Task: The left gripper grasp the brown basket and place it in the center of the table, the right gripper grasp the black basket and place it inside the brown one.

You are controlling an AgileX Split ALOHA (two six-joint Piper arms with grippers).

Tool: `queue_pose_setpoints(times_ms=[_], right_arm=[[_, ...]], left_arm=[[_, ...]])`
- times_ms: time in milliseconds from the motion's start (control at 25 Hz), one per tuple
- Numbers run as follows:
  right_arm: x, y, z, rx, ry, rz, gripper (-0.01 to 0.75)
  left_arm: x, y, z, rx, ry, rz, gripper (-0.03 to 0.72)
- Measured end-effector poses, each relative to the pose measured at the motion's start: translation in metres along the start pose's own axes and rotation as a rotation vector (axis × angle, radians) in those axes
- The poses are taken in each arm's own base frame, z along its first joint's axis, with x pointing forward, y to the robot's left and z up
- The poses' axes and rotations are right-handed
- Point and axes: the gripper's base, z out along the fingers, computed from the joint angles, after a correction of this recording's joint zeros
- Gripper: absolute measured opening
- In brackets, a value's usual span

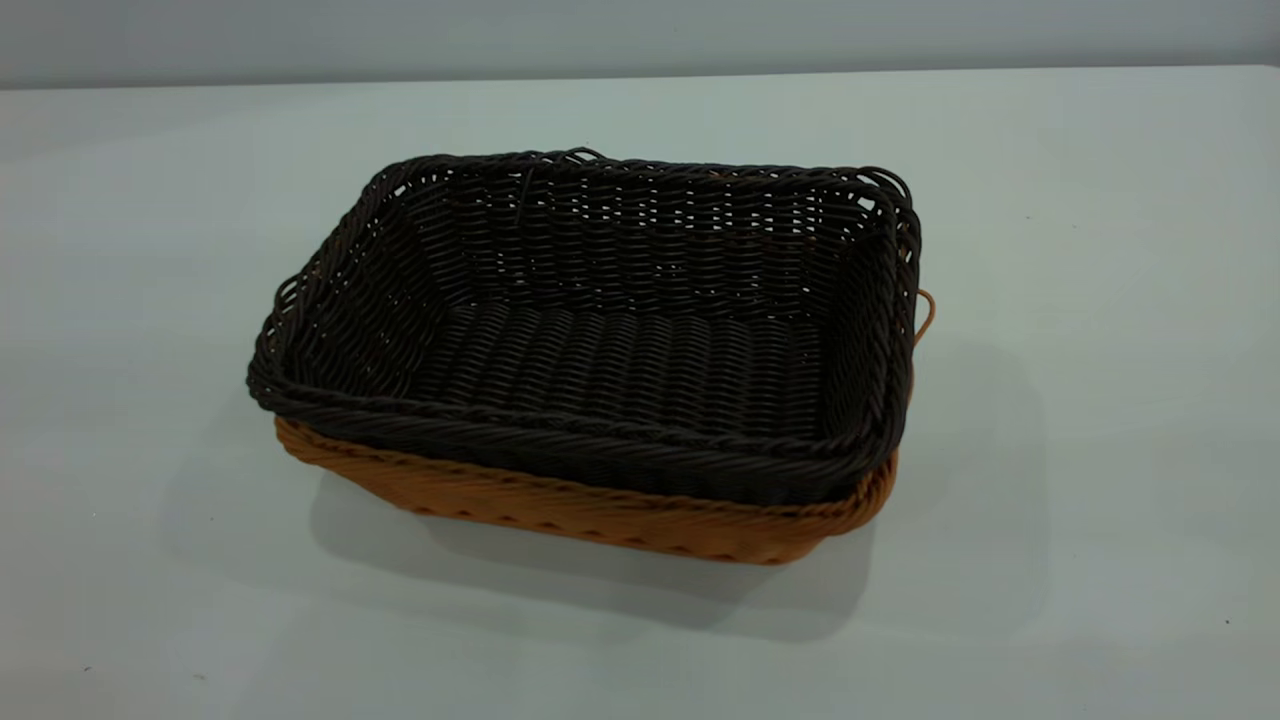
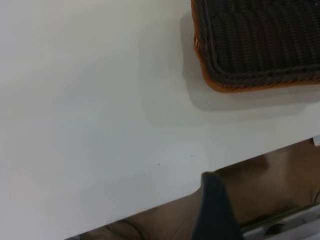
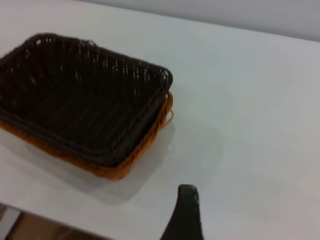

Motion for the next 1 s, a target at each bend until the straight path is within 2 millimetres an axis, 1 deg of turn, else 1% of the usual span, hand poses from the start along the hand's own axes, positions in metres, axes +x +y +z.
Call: queue_pose_setpoints(times_ms=[200, 320, 440, 520, 640, 880, 1000], right_arm=[[0.006, -0.006, -0.003, 0.017, 0.02, -0.023, 0.585], [0.007, -0.009, -0.004, 0.03, 0.032, -0.029, 0.585], [0.009, -0.01, -0.002, 0.031, 0.036, -0.029, 0.585], [0.013, -0.011, 0.002, 0.029, 0.056, -0.021, 0.585], [0.014, -0.01, 0.001, 0.031, 0.047, -0.02, 0.585], [0.018, -0.008, -0.004, 0.038, 0.002, -0.029, 0.584], [0.018, -0.008, -0.004, 0.038, 0.002, -0.029, 0.584]], left_arm=[[0.034, -0.005, 0.002, -0.009, -0.052, 0.007, 0.461], [0.051, -0.006, 0.006, -0.012, -0.074, 0.01, 0.461], [0.064, -0.008, 0.008, -0.016, -0.101, 0.013, 0.461], [0.069, -0.009, 0.007, -0.019, -0.123, 0.016, 0.461], [0.076, -0.009, 0.006, -0.03, -0.152, 0.021, 0.461], [0.089, -0.002, 0.021, -0.108, -0.113, -0.008, 0.461], [0.09, 0.001, 0.023, -0.139, -0.134, -0.046, 0.461]])
